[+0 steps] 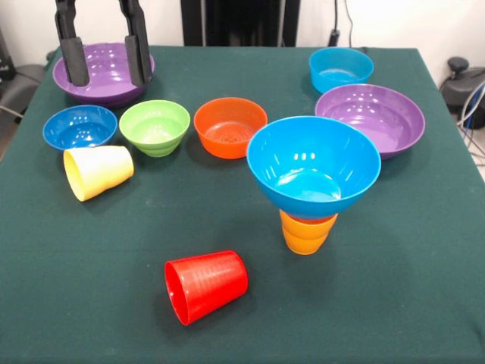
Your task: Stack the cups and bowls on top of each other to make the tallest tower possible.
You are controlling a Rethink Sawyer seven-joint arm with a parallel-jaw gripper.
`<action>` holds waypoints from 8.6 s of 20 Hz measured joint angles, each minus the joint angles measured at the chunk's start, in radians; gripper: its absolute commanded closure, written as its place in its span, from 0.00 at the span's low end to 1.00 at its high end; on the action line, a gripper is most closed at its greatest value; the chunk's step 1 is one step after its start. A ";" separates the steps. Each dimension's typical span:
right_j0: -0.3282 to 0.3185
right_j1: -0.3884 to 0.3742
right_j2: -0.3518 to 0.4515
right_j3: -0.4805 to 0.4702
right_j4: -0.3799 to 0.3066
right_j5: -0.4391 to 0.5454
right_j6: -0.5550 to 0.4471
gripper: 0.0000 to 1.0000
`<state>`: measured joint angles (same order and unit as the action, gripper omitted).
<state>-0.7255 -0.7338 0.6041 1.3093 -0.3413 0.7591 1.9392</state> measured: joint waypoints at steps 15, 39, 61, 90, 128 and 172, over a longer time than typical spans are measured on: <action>0.045 0.153 -0.006 -0.174 -0.145 0.256 0.000 0.00; 0.041 0.292 -0.015 -0.136 -0.258 0.118 0.000 0.00; -0.044 0.295 -0.038 -0.052 -0.301 0.030 0.000 0.00; -0.064 0.175 -0.112 0.234 -0.388 -0.134 0.000 0.00; -0.024 0.272 -0.244 0.270 -0.387 -0.273 0.000 0.00; 0.032 0.321 -0.313 0.207 -0.334 -0.321 0.000 1.00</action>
<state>-0.6937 -0.4133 0.2911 1.5168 -0.6749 0.4385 1.9392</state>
